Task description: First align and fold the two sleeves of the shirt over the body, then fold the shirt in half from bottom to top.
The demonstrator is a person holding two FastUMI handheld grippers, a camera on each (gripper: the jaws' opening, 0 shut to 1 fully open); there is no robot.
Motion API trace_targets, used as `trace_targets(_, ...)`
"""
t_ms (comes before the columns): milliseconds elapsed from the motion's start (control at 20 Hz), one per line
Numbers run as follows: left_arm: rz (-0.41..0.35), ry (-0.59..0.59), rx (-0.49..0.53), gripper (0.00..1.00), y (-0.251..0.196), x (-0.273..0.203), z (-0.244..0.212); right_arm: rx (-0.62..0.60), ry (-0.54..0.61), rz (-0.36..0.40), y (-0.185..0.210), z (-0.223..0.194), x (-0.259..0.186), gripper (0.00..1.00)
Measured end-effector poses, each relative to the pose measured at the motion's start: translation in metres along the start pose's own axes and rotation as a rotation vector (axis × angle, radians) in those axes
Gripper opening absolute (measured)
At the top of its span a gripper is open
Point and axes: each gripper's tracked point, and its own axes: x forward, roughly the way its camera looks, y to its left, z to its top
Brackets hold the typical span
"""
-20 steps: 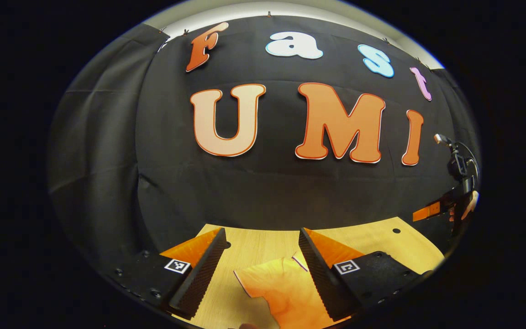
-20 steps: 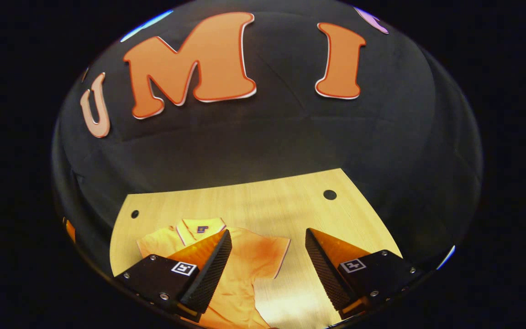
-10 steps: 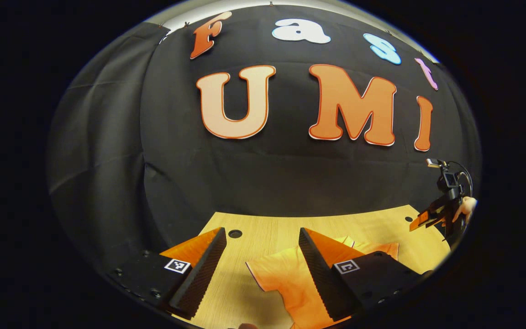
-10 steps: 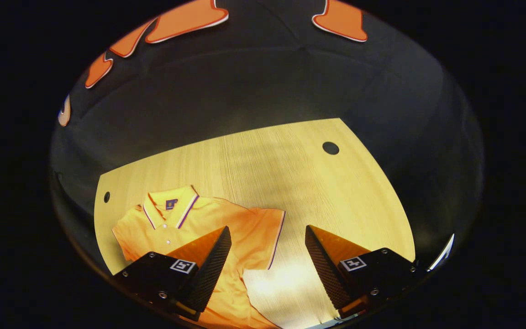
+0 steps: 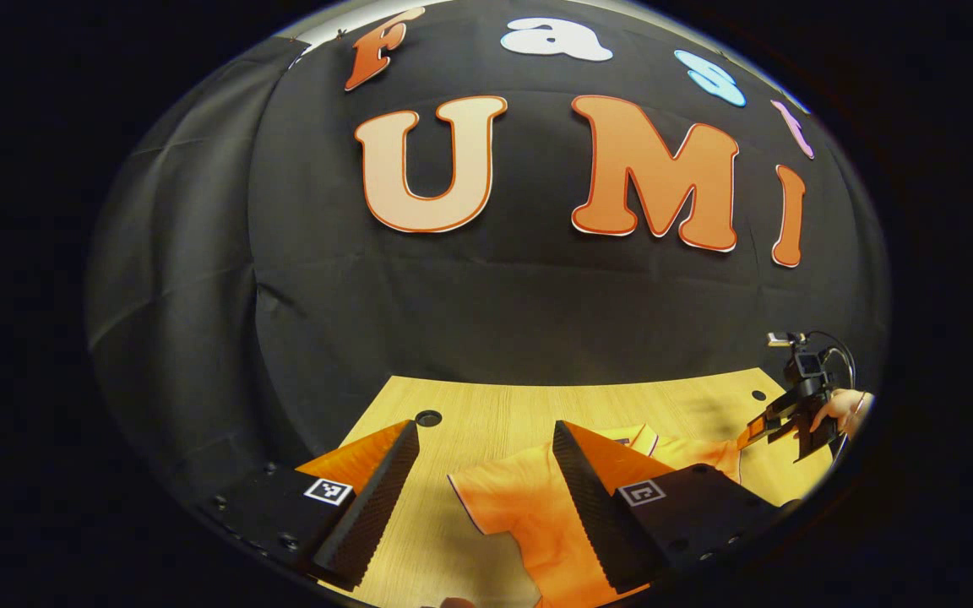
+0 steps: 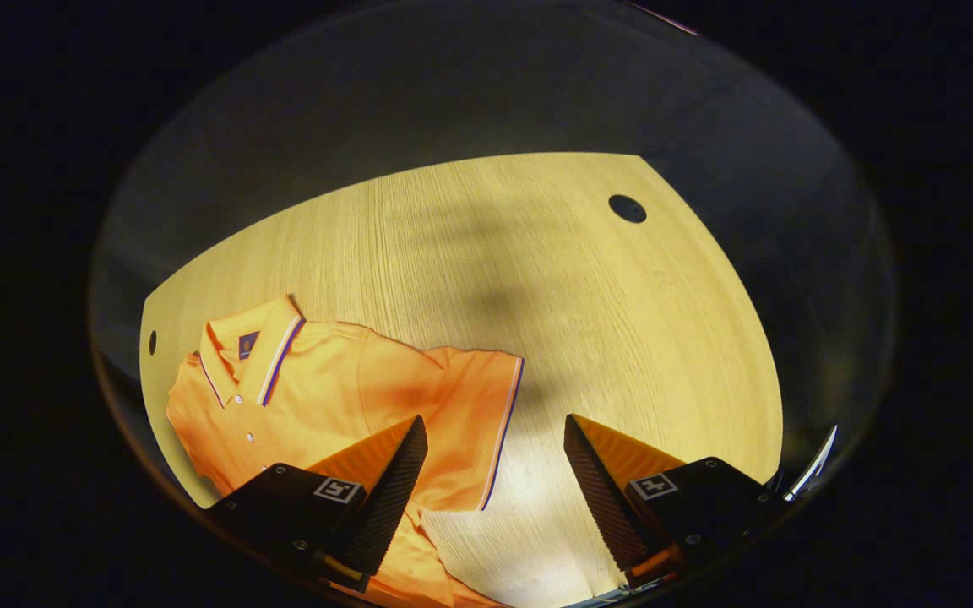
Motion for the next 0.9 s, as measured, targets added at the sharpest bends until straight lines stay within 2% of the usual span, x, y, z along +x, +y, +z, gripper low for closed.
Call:
trace_targets(200, 0.004, 0.022, -0.001, 0.98, 0.001, 0.004, -0.009, -0.022, 0.049, -0.031, -0.002, -0.011, 0.022, 0.99)
trace_targets(500, 0.021, 0.042, -0.015, 0.98, 0.01, 0.009, -0.017, 0.024, 0.112, -0.013, 0.0, -0.021, 0.041, 0.99)
trace_targets(600, 0.02, 0.052, -0.025, 0.98, 0.01, 0.01, -0.021, 0.079, 0.141, 0.02, 0.004, -0.026, 0.042, 0.9)
trace_targets(650, 0.02, 0.06, -0.032, 0.98, 0.009, 0.011, -0.023, 0.104, 0.148, 0.014, 0.002, -0.022, 0.042, 0.75)
trace_targets(800, 0.01, 0.078, -0.053, 0.98, 0.005, 0.011, -0.028, 0.144, 0.157, 0.005, -0.003, -0.023, 0.045, 0.63)
trace_targets(900, 0.012, 0.077, -0.053, 0.98, 0.008, 0.011, -0.03, 0.143, 0.138, 0.025, -0.005, -0.021, 0.043, 0.44)
